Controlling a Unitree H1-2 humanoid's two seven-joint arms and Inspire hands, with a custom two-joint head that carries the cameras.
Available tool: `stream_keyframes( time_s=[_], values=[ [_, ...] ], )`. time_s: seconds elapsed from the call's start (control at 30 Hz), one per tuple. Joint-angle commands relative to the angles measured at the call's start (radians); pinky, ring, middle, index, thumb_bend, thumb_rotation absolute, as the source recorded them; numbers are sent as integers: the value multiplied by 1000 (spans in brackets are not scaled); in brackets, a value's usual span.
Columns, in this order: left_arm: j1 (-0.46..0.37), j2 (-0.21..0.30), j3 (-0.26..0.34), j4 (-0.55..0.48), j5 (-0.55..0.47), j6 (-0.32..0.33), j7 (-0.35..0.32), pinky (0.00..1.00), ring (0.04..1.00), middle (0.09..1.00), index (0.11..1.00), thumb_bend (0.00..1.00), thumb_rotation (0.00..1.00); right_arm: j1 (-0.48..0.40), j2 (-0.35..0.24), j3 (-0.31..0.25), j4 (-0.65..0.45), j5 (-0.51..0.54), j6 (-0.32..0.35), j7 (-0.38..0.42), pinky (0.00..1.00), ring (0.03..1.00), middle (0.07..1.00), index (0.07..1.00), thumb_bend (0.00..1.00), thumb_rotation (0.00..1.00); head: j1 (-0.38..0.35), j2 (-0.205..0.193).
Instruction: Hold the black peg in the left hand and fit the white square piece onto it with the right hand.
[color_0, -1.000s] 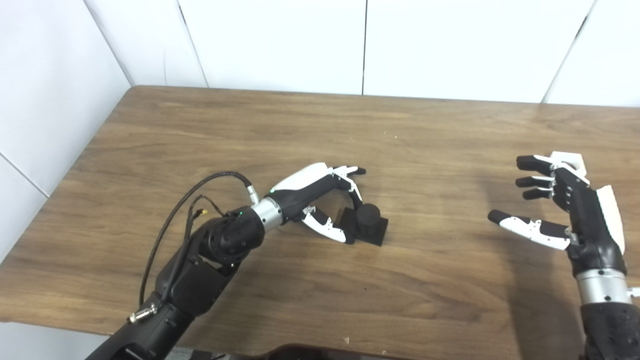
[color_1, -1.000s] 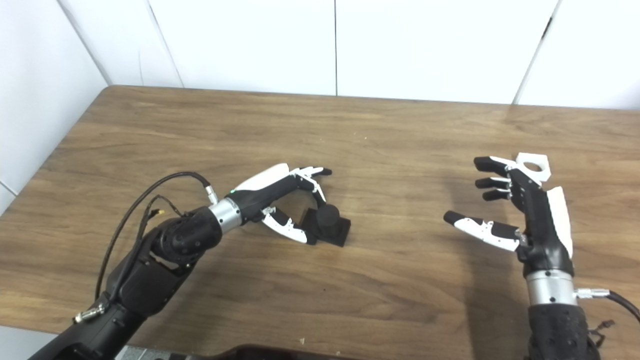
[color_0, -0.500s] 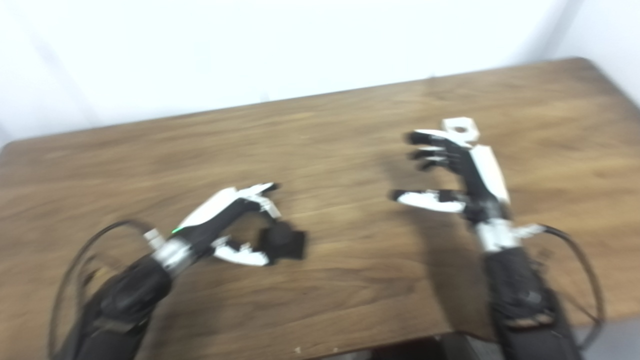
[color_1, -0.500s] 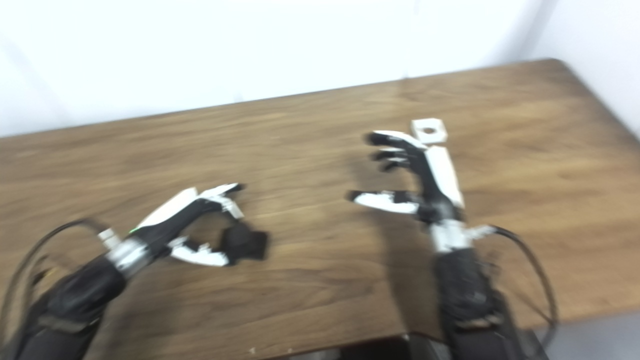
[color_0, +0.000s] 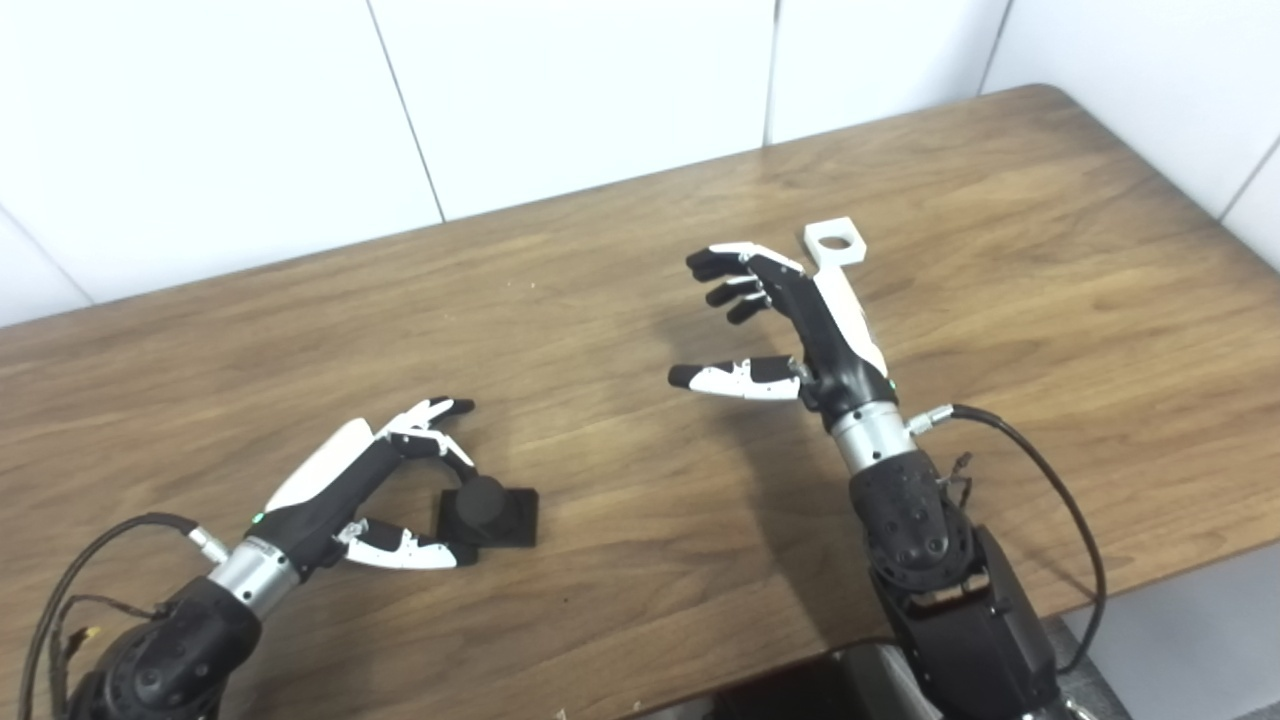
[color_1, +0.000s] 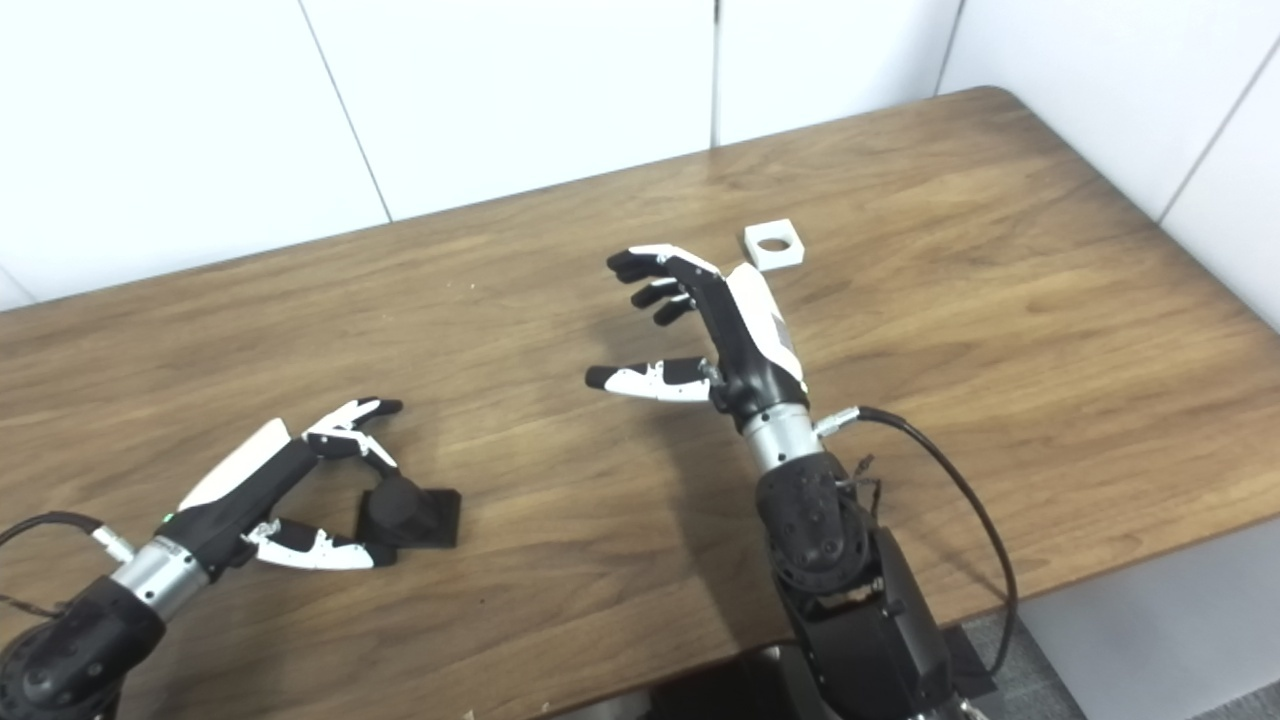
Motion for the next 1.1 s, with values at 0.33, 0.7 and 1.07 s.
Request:
stream_keyframes(
  time_s=[0.33, 0.7, 1.07],
  values=[
    [2, 28, -2, -5, -7, 17, -36, 906, 1000, 953, 489, 519, 49, -287, -261, -26, 39, -104, 171, 173, 538, 693, 778, 739, 698, 134, 0, -7],
    [10, 35, -1, -12, -4, 17, -36, 910, 1000, 952, 490, 519, 49, -501, -470, 45, 225, -229, 215, 301, 588, 777, 823, 754, 708, 179, 5, 0],
    [8, 35, -17, -10, 38, 26, -28, 991, 1000, 950, 490, 519, 50, -611, -542, 92, 399, -230, 184, 339, 642, 799, 836, 762, 710, 189, 14, -2]
  ],
)
